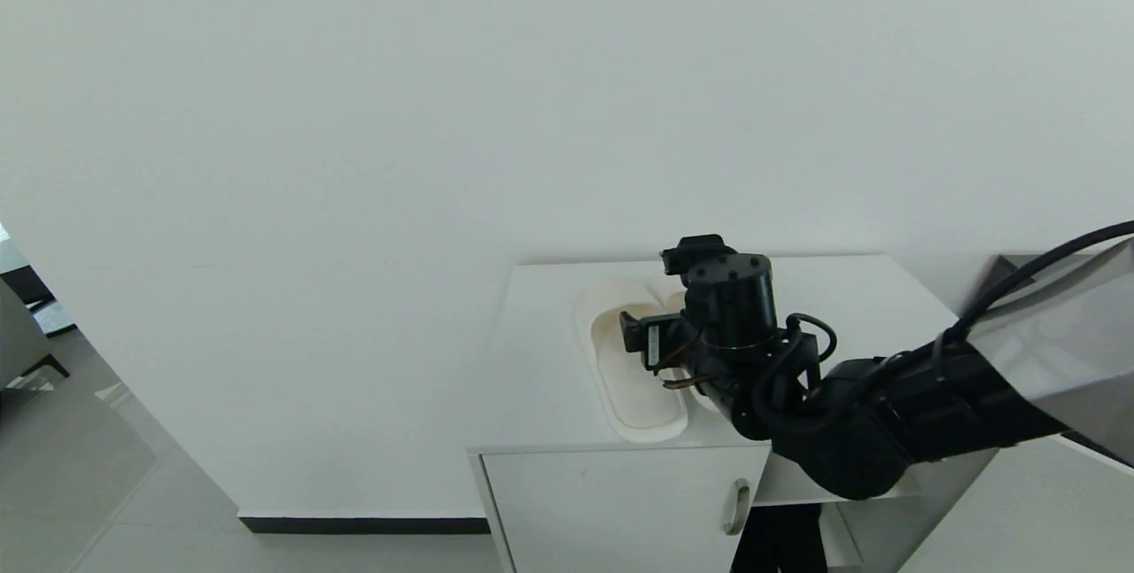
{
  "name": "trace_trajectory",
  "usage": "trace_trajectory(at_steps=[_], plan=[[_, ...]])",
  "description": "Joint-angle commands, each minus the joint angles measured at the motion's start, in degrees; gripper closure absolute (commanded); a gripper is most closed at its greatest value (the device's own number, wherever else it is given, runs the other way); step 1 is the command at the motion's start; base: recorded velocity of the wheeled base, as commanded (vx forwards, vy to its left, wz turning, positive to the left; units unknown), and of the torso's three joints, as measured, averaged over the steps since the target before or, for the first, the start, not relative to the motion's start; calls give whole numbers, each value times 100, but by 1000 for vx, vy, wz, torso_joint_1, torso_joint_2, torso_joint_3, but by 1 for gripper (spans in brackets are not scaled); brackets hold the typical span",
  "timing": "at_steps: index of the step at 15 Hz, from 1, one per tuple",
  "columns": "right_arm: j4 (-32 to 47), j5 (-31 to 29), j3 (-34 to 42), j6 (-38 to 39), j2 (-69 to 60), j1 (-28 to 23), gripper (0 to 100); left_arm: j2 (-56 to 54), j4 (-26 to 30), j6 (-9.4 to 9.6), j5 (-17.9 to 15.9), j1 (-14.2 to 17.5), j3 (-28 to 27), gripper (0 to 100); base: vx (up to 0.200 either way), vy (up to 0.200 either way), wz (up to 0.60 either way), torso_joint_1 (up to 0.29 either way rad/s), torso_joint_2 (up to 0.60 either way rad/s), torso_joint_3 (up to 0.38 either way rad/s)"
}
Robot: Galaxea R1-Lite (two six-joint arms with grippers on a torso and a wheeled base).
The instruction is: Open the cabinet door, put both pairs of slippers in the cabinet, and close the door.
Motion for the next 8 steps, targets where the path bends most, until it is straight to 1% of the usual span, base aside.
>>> trace_trajectory(at_steps=[1, 7, 8], plan=[[-3, 10, -214, 1, 365, -54, 0, 7, -2, -2, 0, 0, 0, 100, 0, 0, 0, 0, 0, 0], [15, 1, -856, -131, 972, -203, 0, 7, -2, -2, 0, 0, 0, 100, 0, 0, 0, 0, 0, 0], [-3, -8, -1155, -263, 1156, -282, 0, 7, -2, -2, 0, 0, 0, 100, 0, 0, 0, 0, 0, 0]])
